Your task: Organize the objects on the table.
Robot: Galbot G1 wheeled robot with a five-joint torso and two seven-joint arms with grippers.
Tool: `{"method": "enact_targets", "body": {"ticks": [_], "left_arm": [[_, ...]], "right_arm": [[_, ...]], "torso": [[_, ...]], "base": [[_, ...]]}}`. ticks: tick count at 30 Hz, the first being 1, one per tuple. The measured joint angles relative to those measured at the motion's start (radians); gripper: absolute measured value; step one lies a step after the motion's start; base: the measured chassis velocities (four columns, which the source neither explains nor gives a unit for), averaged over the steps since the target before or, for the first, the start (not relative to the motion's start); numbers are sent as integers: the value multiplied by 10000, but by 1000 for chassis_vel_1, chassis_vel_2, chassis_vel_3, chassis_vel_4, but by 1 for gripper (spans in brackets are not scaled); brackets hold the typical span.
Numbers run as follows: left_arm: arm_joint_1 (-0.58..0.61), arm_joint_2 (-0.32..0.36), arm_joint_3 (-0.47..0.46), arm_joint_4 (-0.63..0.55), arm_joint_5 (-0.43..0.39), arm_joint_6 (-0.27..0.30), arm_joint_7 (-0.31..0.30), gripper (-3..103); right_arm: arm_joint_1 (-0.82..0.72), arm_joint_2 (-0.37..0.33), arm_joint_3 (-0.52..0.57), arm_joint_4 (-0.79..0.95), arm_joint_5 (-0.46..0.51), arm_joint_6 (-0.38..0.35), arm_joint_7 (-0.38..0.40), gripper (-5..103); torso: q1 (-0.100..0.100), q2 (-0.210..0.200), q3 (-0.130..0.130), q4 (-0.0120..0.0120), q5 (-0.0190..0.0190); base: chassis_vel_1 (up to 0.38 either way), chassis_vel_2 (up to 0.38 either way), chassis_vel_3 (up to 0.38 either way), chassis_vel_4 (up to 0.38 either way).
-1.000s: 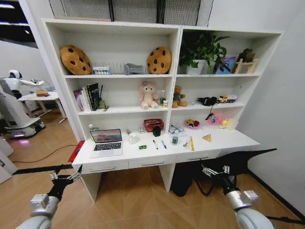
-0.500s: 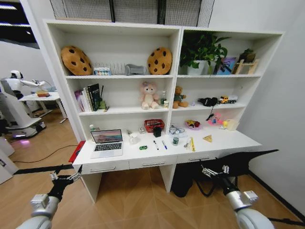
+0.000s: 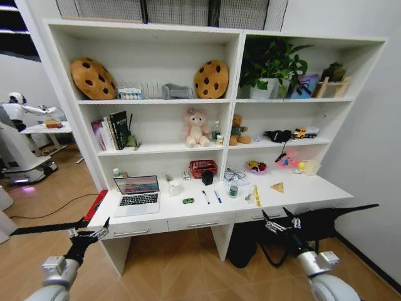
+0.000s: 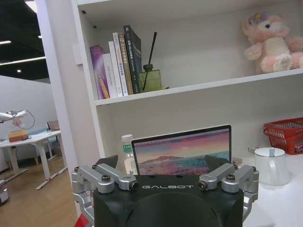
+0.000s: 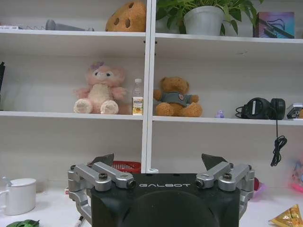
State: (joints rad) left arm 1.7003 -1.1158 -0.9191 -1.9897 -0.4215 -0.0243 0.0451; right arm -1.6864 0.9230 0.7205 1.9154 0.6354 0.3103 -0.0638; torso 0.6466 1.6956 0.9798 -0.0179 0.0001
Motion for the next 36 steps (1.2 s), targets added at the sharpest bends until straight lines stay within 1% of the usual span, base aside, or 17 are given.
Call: {"method": "enact_targets", "body": {"ticks": [3, 4, 6, 9, 14, 18, 21, 22, 24, 26, 29, 30, 32, 34, 36], "left_arm": [[-14, 13, -6, 4, -17, -1, -6, 100], [-15, 13, -6, 3, -19, 0, -7, 100], [-14, 8, -7, 0, -20, 0, -9, 100], [-14, 6, -6, 0, -20, 0, -8, 100], [6, 1, -23, -6, -18, -1, -10, 100], [14, 5, -50, -10, -30, -1, -14, 100], [1, 10, -52, -10, -35, -10, -23, 100], [-35, 13, -47, -10, -36, -30, -36, 100], [-49, 13, -44, -10, -37, -37, -41, 100], [-62, 14, -40, -8, -41, -39, -48, 100], [-59, 14, -39, -3, -42, -44, -52, 100], [-57, 13, -41, -1, -49, -49, -74, 100], [-54, 12, -41, -1, -52, -49, -82, 100], [-19, 12, -46, -39, -26, -31, -103, 100], [-2, 12, -48, -81, 7, -10, -109, 100]], "right_arm": [[5, 0, -1, -54, -90, 1, -25, 100], [10, -1, 0, -85, -109, 3, -37, 100], [7, -8, 0, -104, -112, 19, -69, 100], [0, -12, 2, -105, -112, 27, -82, 100], [22, -16, 3, -172, -175, 29, -98, 100], [18, -6, -6, -173, -176, 29, -100, 100], [40, -4, -17, -180, -235, 29, -99, 100], [99, 2, -35, -255, -371, 30, -69, 100], [113, 6, -43, -278, -405, 30, -31, 100], [121, 9, -48, -295, -436, 30, 48, 100], [117, 10, -48, -295, -491, 45, 103, 100], [154, 22, -55, -300, -639, 58, 351, 100], [170, 26, -54, -304, -703, 22, 448, 100], [215, 42, -72, -338, -793, -49, 642, 100], [217, 47, -76, -338, -803, -64, 676, 100]], "torso": [[0, 0, 0, 5, -2], [-2, 1, 0, 4, 2], [-7, 3, -2, 3, -4], [-7, 3, -2, -2, -3], [-7, 3, -2, 5, -2], [-7, 3, -2, 4, 1], [-7, 3, -2, 2, -7], [-6, 2, -1, -1, 1], [-7, 3, -1, -1, 2], [-5, 3, -1, 3, -3], [-4, 3, -1, 7, 3], [-3, 2, -1, 3, -3], [-2, 2, -1, 2, -7], [2, -1, 1, 0, 1], [0, 0, 0, 0, 0]], "base": [[-122, 150, 163, -149], [-132, 163, 148, -142], [-119, 136, 146, -154], [-137, 132, 149, -159], [-141, 164, 159, -148], [-158, 191, 177, -185], [-182, 178, 153, -184], [-182, 168, 160, -195], [-182, 178, 160, -195], [-154, 166, 200, -157], [-146, 154, 154, -152], [-148, 133, 150, -114], [-148, 106, 136, -114], [-51, 39, 24, -32], [0, 0, 0, 0]]}}
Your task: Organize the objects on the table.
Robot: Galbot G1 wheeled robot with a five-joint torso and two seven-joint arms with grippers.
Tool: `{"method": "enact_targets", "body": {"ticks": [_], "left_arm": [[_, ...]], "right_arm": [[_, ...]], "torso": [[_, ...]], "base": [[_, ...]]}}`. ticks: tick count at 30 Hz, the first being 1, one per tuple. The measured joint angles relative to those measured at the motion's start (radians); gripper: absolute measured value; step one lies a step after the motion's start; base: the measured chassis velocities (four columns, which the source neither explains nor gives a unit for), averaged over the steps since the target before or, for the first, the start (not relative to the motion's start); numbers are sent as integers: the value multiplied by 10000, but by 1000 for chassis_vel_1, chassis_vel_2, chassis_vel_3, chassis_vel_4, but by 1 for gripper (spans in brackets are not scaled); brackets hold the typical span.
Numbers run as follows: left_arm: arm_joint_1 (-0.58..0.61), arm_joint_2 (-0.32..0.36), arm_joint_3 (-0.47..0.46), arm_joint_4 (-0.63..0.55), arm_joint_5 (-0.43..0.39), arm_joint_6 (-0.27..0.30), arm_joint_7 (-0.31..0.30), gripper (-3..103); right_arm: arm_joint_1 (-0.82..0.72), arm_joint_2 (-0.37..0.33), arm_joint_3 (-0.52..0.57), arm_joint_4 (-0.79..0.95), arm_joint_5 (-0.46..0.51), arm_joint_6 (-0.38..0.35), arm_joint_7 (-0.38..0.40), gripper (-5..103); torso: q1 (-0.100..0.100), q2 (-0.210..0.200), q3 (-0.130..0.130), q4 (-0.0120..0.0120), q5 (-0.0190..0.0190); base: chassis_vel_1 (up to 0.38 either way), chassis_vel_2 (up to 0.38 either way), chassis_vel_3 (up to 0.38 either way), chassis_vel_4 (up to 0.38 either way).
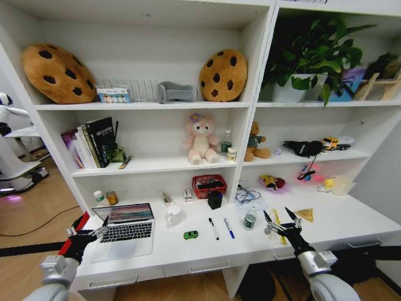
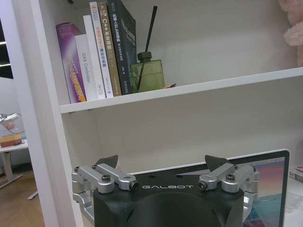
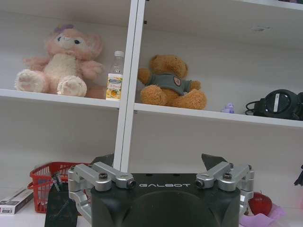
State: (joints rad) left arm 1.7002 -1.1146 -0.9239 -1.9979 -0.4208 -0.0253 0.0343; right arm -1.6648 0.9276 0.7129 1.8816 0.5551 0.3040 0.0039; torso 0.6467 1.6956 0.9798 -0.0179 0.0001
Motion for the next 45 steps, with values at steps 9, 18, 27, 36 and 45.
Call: {"method": "enact_targets", "body": {"ticks": [9, 18, 27, 36, 45], "left_arm": [[-192, -10, 99, -244, 366, 359, -103, 100], [-227, -62, 68, -194, 350, 371, -255, 88], [-319, -35, 33, -244, 267, 470, -361, 54], [-565, 225, 15, -153, 214, 922, -607, 16], [-566, 304, 38, -191, 179, 1011, -588, 0]], "right_arm": [[40, -20, -5, 84, 108, -53, -105, 100], [140, -55, -35, 85, 156, -62, -120, 100], [171, -61, -59, 108, 166, -63, -129, 100], [161, -22, -82, 109, 165, -63, -141, 100], [167, -18, -89, 104, 165, -62, -143, 100]], "torso": [[-12, 6, -3, 1, -1], [-7, 3, -2, 3, -1], [-8, 3, -2, 2, -1], [-7, 3, -2, 0, -1], [-7, 3, -2, 2, -1]], "base": [[12, -6, -8, 9], [0, 0, 0, 0], [0, 0, 0, 0], [0, 0, 0, 0], [0, 0, 0, 0]]}}
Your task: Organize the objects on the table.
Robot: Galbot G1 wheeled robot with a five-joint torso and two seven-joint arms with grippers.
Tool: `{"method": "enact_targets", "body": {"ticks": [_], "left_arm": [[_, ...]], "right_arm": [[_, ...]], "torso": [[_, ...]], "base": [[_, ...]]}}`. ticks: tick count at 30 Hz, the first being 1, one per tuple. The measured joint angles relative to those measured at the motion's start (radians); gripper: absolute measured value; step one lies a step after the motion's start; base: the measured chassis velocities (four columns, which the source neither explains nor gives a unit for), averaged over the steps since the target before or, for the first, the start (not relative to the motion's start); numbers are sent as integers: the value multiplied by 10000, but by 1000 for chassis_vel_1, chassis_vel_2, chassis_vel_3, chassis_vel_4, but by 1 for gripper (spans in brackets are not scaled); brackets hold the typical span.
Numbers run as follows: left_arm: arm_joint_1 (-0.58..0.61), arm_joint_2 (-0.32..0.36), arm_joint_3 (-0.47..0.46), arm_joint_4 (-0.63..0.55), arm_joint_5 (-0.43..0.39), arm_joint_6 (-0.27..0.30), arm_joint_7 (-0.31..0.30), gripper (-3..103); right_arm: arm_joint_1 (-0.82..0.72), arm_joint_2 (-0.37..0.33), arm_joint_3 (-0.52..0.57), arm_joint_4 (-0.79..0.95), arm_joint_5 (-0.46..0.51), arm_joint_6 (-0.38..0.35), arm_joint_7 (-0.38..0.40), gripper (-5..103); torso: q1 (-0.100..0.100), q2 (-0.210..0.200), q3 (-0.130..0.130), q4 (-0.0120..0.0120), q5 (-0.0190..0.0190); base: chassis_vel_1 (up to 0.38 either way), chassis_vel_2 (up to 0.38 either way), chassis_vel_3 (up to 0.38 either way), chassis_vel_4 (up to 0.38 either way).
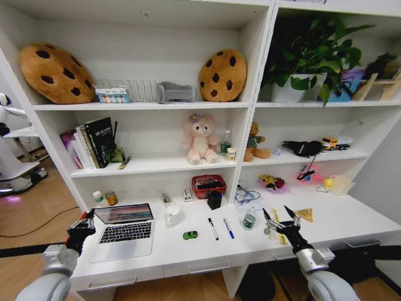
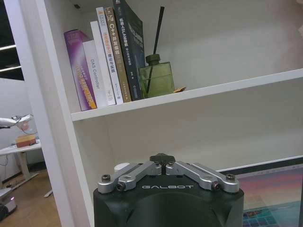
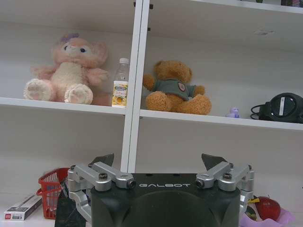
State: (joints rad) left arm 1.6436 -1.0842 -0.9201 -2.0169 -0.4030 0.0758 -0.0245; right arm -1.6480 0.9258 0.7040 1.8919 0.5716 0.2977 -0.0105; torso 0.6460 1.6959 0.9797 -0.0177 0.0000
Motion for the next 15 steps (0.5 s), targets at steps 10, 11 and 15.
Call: {"method": "enact_targets", "body": {"ticks": [10, 11, 15], "left_arm": [[-180, 1197, 68, -47, -55, 166, 198, 0], [-180, 1197, 68, -47, -55, 166, 198, 0], [-242, 2292, 187, -24, -119, 169, 340, 0]], "right_arm": [[-69, 70, -90, 6, -118, -1, -1, 100], [-69, 70, -90, 6, -118, -1, -1, 100], [-139, 102, -89, 36, -162, -1, 1, 100]], "torso": [[0, 0, 0, 0, -1], [0, 0, 0, 0, -1], [0, 0, 0, 0, 0]], "base": [[0, 0, 0, 0], [0, 0, 0, 0], [0, 0, 0, 0]]}}
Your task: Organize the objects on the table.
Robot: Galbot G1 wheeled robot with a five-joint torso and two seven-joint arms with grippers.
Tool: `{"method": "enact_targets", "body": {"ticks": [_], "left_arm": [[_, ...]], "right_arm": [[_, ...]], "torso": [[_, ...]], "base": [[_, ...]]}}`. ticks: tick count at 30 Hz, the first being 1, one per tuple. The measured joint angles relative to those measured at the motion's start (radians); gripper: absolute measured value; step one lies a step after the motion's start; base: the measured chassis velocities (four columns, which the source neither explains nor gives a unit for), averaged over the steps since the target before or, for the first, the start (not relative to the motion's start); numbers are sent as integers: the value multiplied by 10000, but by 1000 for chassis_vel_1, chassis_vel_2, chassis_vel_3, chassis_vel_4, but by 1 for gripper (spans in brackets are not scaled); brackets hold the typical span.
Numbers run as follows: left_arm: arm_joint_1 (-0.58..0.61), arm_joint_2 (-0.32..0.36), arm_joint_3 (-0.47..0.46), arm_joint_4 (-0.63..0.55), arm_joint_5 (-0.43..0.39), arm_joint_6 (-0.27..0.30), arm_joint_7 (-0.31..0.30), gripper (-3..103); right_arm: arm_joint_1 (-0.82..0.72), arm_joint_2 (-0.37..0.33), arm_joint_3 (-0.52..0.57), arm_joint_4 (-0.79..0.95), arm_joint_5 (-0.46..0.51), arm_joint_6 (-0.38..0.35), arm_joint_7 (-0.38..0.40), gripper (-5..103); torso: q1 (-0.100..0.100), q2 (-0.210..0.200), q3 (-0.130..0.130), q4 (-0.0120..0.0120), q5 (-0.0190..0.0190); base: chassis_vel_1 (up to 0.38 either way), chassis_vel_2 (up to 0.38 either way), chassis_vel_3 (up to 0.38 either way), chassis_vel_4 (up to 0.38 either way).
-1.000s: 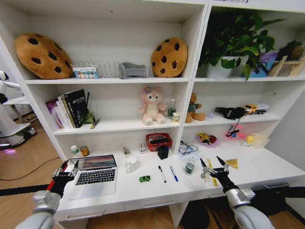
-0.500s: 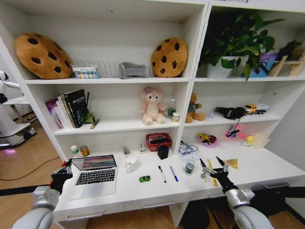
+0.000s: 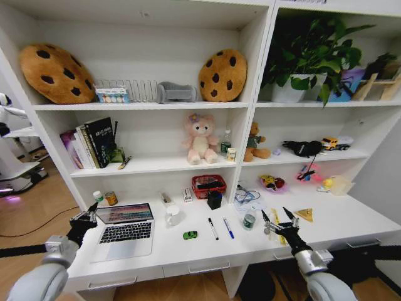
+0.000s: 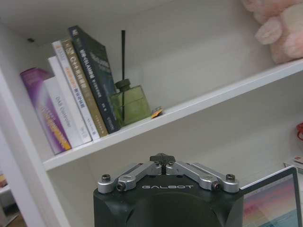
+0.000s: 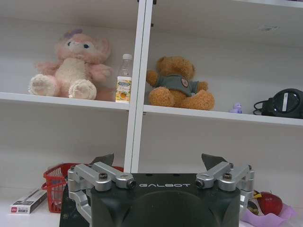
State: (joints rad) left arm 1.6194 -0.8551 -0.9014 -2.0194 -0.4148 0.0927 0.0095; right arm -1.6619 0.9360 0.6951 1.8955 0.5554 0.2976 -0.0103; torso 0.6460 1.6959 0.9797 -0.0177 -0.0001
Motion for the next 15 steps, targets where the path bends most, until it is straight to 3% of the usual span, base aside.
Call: {"method": "enact_targets", "body": {"ticks": [4, 15], "left_arm": [[-212, 1173, 374, 64, -11, 9, 99, 0], [-1146, 2137, 1811, 695, -358, 239, 143, 0]], "right_arm": [[-24, 42, -10, 27, -35, 0, 11, 100], [-110, 135, -14, 28, -76, 31, 24, 100]], "torso": [[0, 0, 0, 0, 1], [0, 0, 0, 0, -1]], "base": [[0, 0, 0, 0], [0, 0, 0, 0]]}}
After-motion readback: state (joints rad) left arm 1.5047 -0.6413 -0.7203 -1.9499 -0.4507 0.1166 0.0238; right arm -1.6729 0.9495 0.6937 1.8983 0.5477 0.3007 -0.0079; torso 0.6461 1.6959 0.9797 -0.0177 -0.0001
